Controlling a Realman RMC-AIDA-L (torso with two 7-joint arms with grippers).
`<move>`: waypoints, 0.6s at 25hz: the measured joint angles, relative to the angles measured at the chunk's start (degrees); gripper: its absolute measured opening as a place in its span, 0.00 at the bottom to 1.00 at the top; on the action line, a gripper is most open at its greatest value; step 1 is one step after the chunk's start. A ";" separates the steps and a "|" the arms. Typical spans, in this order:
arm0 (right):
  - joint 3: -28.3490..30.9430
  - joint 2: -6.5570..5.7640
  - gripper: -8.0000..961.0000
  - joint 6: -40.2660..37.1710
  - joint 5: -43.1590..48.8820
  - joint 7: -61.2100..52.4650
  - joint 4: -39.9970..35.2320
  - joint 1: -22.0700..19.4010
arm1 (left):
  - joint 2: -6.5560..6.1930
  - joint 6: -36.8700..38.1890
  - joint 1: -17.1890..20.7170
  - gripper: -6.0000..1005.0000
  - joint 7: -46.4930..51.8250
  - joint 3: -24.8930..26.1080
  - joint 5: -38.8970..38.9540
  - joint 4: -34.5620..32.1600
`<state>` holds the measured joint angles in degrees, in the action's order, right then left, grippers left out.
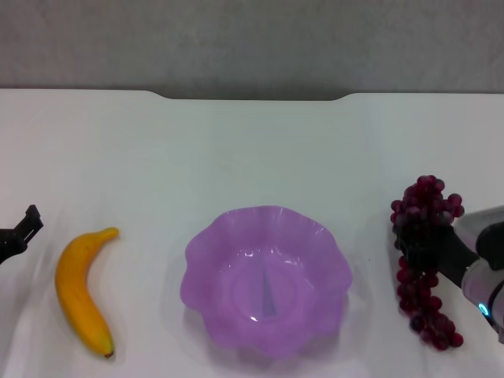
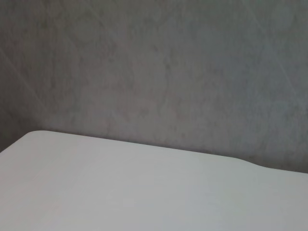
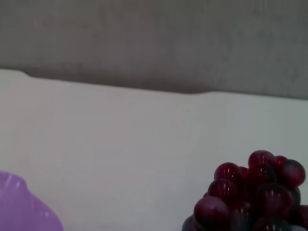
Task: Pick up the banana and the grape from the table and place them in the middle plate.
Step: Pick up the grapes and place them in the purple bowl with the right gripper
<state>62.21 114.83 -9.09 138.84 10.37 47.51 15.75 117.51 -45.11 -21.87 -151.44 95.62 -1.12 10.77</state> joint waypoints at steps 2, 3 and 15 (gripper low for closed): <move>-0.82 -0.05 0.41 -2.26 0.04 0.00 0.13 -0.63 | 0.00 -0.02 0.00 0.89 0.00 0.00 0.00 -0.01; -1.22 -0.05 0.40 -3.22 0.04 0.00 0.13 -0.80 | 0.00 -0.05 0.00 0.89 0.00 0.00 0.00 0.00; -4.59 -0.46 0.39 -17.46 4.83 -0.18 6.90 -7.50 | -0.10 -0.04 0.59 0.89 -0.05 0.50 -0.02 -0.02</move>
<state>57.62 114.37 -26.55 143.66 10.19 54.41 8.25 117.42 -45.15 -21.28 -151.49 96.12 -1.15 10.74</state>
